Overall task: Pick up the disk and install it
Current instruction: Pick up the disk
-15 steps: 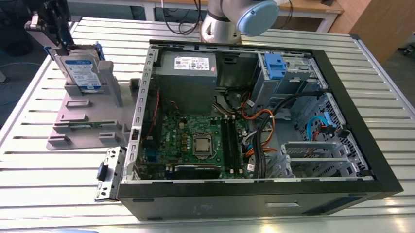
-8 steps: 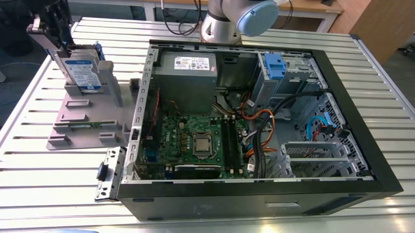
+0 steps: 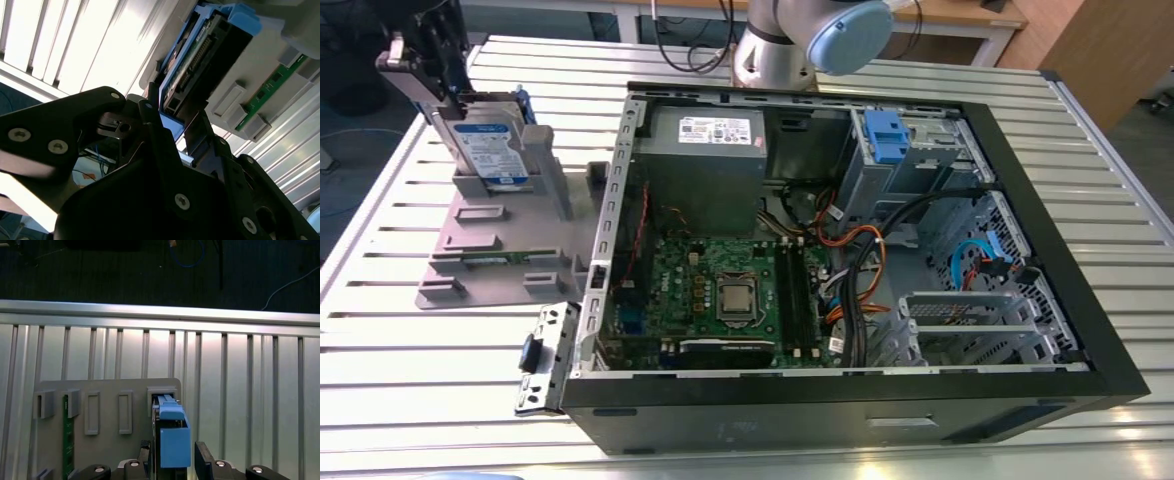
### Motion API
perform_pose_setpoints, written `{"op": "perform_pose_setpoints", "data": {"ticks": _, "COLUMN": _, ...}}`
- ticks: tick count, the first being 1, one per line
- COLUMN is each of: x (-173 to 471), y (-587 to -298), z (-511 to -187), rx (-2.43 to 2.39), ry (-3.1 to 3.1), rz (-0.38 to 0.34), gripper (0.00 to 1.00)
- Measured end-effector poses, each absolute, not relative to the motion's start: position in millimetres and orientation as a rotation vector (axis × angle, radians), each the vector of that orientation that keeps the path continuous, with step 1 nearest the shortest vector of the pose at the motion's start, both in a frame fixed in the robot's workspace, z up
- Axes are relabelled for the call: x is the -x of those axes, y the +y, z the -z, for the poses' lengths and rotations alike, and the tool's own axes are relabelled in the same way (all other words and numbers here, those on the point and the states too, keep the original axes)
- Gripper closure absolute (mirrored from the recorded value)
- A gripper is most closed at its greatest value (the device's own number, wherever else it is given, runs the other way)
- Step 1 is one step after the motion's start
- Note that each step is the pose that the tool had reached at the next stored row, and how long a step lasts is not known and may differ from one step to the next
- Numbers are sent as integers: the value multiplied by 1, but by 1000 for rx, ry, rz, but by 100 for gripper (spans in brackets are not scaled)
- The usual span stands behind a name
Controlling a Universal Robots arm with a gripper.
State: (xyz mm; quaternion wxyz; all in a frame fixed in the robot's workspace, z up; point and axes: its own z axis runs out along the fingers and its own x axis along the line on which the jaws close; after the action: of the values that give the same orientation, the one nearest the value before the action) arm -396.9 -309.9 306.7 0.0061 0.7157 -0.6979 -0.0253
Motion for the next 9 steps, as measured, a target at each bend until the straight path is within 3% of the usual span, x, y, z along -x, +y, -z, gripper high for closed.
{"op": "perform_pose_setpoints", "data": {"ticks": 9, "x": 400, "y": -310, "z": -302, "rx": -2240, "ry": -2184, "rz": 79, "gripper": 53}}
